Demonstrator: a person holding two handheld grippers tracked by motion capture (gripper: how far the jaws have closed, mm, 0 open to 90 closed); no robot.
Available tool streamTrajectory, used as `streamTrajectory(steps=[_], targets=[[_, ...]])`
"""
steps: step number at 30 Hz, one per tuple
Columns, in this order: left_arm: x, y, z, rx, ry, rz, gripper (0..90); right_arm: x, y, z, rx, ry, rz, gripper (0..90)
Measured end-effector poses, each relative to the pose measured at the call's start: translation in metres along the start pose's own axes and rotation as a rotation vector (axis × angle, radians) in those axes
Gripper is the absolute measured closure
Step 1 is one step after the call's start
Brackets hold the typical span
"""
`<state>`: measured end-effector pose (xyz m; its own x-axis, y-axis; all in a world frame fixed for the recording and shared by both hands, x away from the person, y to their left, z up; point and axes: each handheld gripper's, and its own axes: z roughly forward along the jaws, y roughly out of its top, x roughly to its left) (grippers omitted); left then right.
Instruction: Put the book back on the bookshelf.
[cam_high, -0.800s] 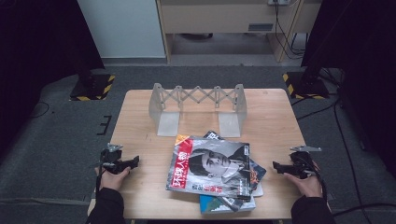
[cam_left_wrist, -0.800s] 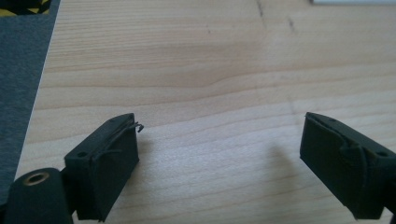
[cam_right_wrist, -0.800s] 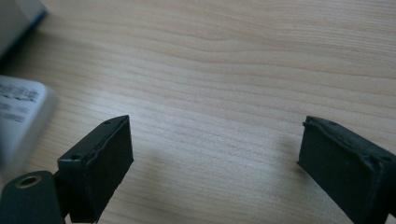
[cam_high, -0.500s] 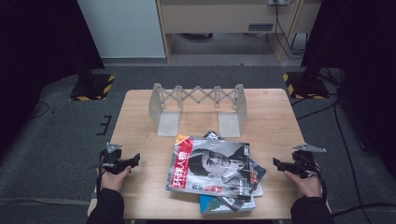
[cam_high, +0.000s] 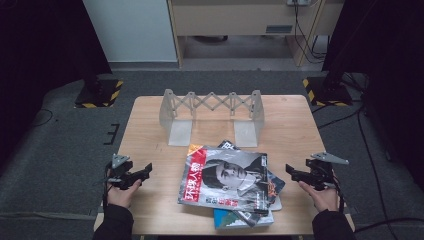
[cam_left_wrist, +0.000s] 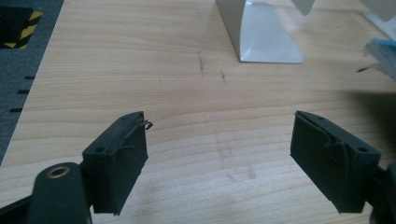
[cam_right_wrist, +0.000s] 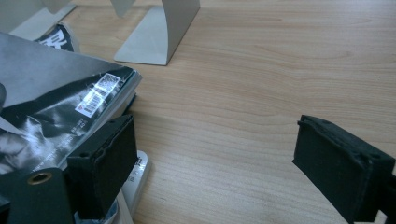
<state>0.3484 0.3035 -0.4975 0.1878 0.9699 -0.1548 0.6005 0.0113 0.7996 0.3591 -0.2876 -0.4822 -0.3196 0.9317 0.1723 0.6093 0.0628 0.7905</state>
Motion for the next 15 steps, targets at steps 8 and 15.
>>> streamTrajectory(steps=[8,15], targets=[[-0.014,0.0,-0.002,-0.014,-0.05,0.018,18.4,0.003,0.003,-0.003,-0.027,0.01,0.009,13.4],[-0.026,-0.001,-0.008,-0.04,-0.097,0.014,18.9,0.015,0.008,-0.006,-0.061,0.045,0.01,13.4]])
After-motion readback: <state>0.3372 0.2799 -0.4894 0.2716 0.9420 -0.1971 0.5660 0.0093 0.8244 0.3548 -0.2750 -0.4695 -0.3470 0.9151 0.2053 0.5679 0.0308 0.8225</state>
